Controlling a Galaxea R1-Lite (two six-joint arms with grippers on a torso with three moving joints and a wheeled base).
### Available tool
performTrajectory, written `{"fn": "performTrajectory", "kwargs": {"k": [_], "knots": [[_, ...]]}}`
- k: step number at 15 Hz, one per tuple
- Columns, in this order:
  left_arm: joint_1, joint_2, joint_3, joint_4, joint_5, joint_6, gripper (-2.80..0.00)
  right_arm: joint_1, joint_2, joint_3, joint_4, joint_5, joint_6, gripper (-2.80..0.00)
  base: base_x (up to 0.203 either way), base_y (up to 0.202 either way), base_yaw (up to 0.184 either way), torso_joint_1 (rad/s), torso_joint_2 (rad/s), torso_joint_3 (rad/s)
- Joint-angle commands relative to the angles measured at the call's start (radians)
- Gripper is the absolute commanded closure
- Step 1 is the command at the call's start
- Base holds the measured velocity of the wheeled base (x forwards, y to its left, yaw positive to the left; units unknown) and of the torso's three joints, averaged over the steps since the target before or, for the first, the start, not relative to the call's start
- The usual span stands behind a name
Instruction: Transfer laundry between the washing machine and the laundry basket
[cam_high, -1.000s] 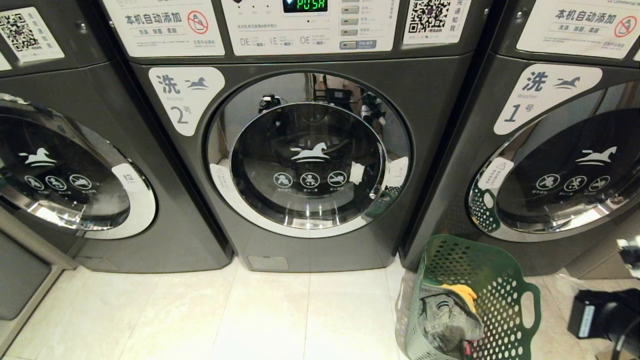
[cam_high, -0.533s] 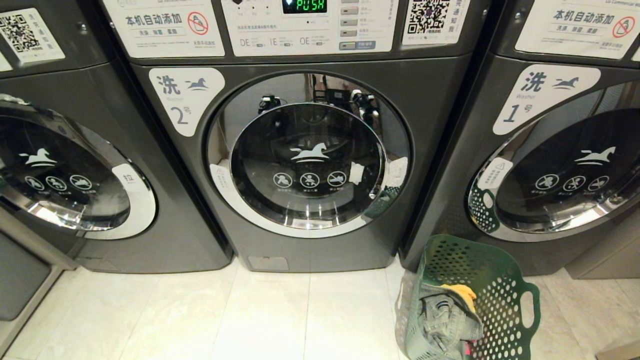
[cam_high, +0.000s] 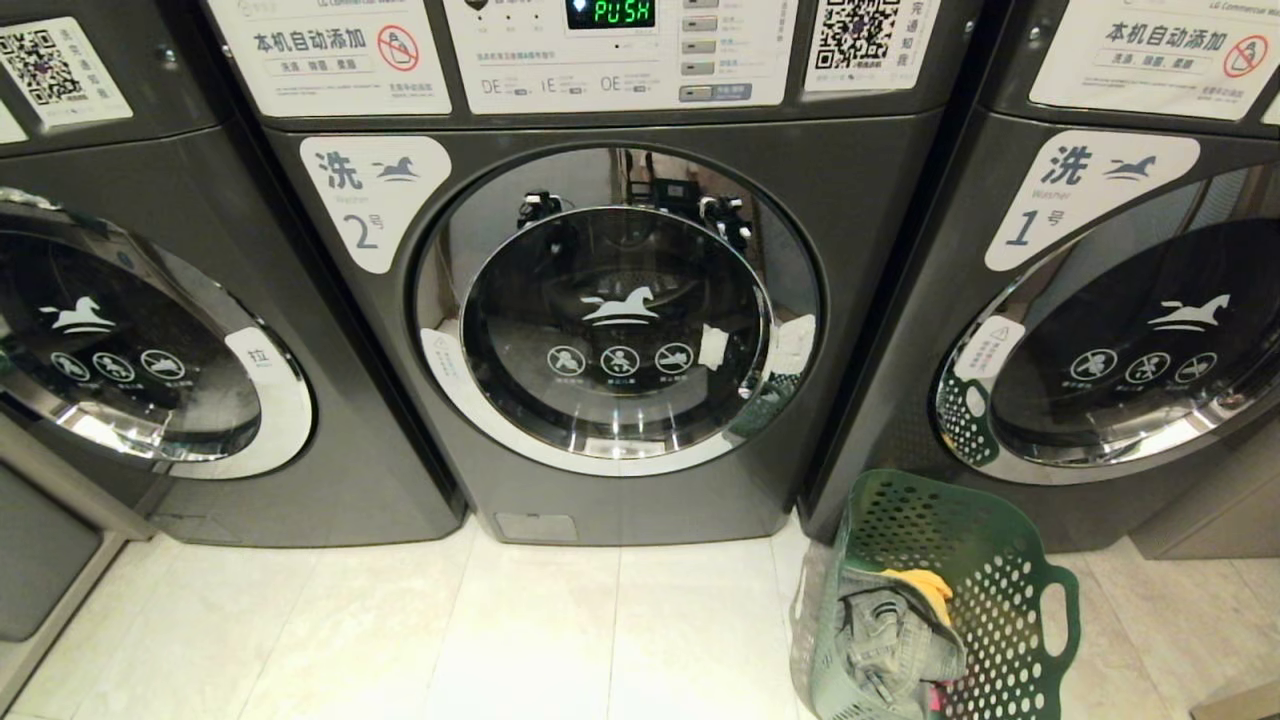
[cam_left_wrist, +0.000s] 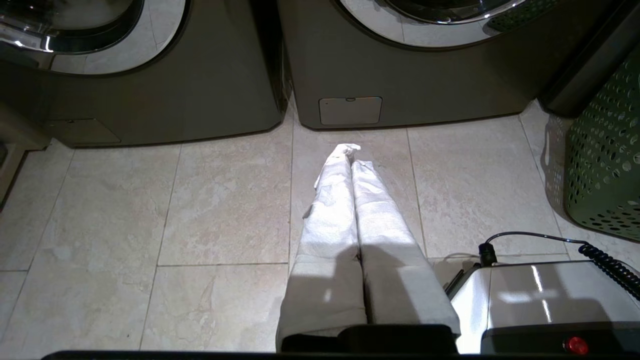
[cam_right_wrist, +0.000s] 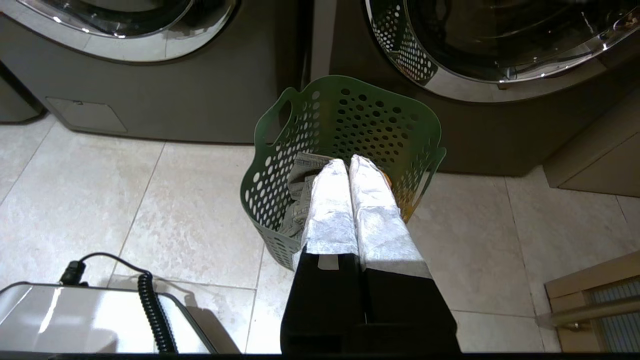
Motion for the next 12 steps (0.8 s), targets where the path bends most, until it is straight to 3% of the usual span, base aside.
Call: {"fn": "performTrajectory", "kwargs": {"k": [1, 2, 3, 5, 7, 12], "knots": [[0.001, 0.0, 0.037, -0.124, -0.002, 0.004, 0.0, 0.0, -0.008, 0.026, -0.055, 0.002, -0.001, 0.0, 0.0, 0.0, 0.0, 0.0, 0.0, 0.0], [0.0, 0.0, 0.071, -0.25, -0.001, 0.005, 0.0, 0.0, -0.008, 0.042, -0.123, 0.003, -0.006, 0.0, 0.0, 0.0, 0.0, 0.0, 0.0, 0.0], [0.001, 0.001, 0.09, -0.305, 0.009, 0.007, 0.0, 0.0, -0.007, 0.045, -0.146, 0.002, -0.009, 0.0, 0.0, 0.0, 0.0, 0.0, 0.0, 0.0], [0.0, 0.001, 0.092, -0.291, 0.02, -0.009, 0.0, 0.0, -0.007, 0.045, -0.158, -0.003, -0.008, 0.0, 0.0, 0.0, 0.0, 0.0, 0.0, 0.0], [0.0, 0.001, 0.091, -0.233, 0.016, -0.044, 0.0, 0.0, -0.008, 0.041, -0.088, -0.004, 0.031, 0.0, 0.0, 0.0, 0.0, 0.0, 0.0, 0.0], [0.0, 0.0, 0.092, -0.24, 0.016, -0.046, 0.0, 0.0, -0.009, 0.044, -0.105, -0.006, 0.047, 0.0, 0.0, 0.0, 0.0, 0.0, 0.0, 0.0]]}}
